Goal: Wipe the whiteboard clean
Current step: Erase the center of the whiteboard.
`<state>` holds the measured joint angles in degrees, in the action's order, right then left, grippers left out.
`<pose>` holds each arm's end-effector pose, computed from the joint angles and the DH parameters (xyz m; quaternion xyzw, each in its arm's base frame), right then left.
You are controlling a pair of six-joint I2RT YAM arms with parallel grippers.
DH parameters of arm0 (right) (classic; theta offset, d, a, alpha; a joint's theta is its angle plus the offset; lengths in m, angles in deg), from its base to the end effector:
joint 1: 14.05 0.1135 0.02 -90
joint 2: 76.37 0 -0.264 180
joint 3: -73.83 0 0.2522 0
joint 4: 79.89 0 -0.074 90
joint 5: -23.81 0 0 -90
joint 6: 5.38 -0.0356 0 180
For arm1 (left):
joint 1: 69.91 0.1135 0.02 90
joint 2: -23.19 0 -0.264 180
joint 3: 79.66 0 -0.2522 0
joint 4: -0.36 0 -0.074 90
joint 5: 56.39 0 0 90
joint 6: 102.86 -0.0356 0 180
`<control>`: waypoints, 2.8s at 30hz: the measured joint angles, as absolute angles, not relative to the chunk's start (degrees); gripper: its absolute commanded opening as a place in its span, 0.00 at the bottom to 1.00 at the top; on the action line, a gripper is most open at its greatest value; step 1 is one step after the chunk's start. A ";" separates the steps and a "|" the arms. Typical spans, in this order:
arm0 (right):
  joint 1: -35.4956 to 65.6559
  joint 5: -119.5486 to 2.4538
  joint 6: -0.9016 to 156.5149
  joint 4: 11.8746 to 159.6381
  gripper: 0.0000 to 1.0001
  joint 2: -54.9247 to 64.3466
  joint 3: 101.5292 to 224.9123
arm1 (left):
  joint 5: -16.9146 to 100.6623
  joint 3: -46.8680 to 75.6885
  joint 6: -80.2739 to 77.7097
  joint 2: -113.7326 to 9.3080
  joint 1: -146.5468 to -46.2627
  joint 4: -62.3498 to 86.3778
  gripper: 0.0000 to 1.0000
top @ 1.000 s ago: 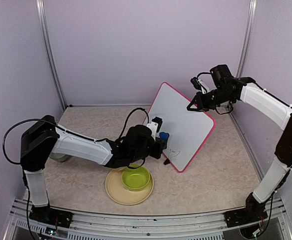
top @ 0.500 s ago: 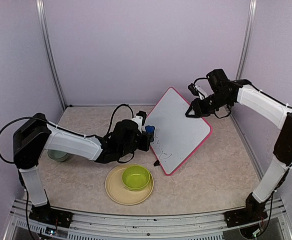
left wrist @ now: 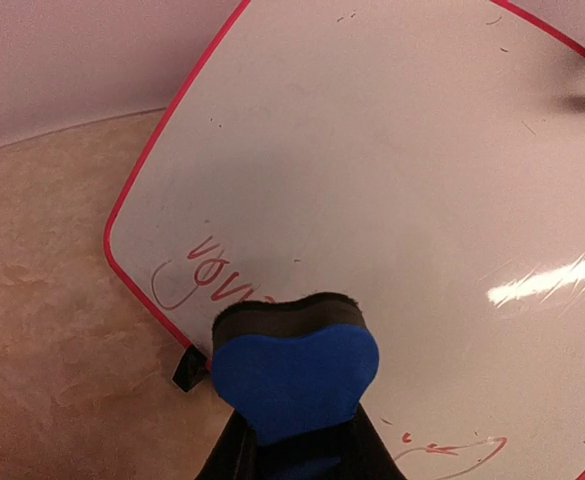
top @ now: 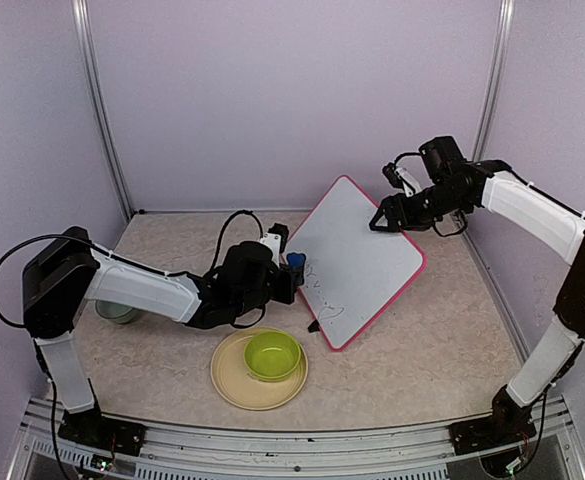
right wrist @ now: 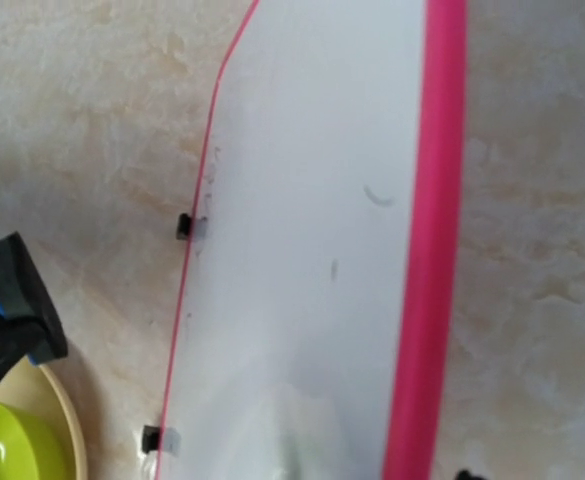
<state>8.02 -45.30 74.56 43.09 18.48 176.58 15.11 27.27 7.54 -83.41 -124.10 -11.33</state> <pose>0.3310 0.1479 0.3301 -0.1594 0.9098 0.2583 0.2830 0.2465 -0.3224 0.1871 0.1514 0.8084 -0.2292 0.5206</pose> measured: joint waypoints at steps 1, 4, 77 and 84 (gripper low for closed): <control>7.93 -45.52 74.34 43.24 0.71 17.78 176.34 | 15.11 27.40 7.54 -83.13 -123.97 -11.38 0.01; 7.54 -46.40 73.83 44.00 0.73 15.68 176.12 | 14.94 27.51 7.54 -82.50 -123.64 -11.38 0.01; 25.22 -69.74 51.69 126.12 0.00 -6.29 111.07 | 6.32 41.65 9.66 -65.23 -118.94 -9.78 0.01; 25.02 -69.26 59.82 119.59 0.00 -11.27 112.10 | 6.56 41.65 9.64 -65.25 -118.83 -9.85 0.01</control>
